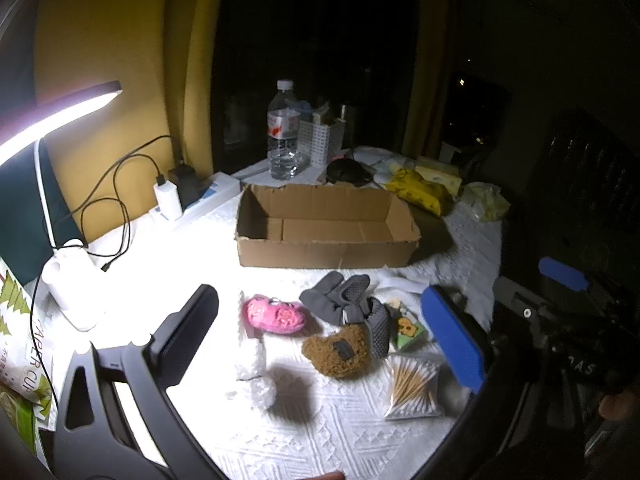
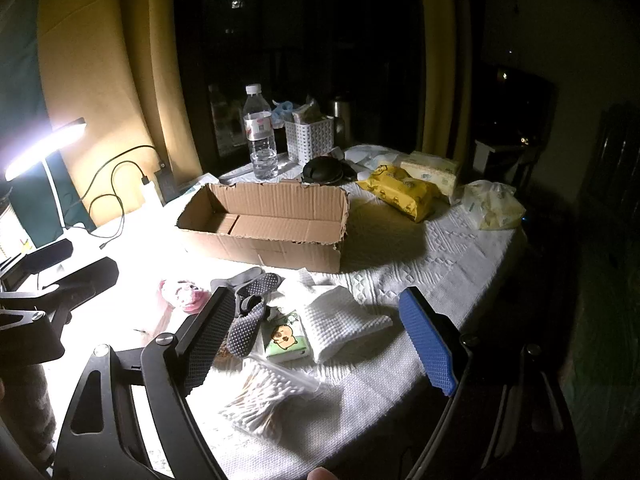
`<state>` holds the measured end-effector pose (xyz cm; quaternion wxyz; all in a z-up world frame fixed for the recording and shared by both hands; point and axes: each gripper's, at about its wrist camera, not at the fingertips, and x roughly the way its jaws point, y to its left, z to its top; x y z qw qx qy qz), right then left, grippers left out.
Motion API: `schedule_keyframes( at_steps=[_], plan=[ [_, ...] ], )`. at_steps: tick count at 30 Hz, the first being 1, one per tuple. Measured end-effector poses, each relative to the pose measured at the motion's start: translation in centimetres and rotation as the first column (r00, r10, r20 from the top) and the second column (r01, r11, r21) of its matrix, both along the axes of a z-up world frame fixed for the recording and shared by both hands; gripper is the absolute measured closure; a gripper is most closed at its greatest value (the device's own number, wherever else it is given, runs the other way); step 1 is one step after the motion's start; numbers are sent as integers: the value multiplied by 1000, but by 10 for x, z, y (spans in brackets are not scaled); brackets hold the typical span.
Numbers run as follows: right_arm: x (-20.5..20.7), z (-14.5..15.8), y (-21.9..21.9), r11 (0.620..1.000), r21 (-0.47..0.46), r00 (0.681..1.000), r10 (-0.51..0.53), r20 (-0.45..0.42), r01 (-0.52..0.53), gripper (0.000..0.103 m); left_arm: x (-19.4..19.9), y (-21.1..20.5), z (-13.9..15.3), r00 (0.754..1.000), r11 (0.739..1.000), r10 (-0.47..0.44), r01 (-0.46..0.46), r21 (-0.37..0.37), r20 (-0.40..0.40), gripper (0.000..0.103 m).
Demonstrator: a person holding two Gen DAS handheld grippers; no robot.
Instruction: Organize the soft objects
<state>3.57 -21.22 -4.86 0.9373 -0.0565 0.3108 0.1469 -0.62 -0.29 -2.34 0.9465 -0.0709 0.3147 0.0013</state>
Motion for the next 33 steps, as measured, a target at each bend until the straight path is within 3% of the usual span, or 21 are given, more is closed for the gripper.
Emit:
schedule_keyframes(
  at_steps=[33],
  plan=[
    [-4, 0, -1, 1000, -1, 1000, 3, 0, -3, 16, -10, 2, 4, 1000, 1000, -2, 2, 5, 19, 1]
  ],
)
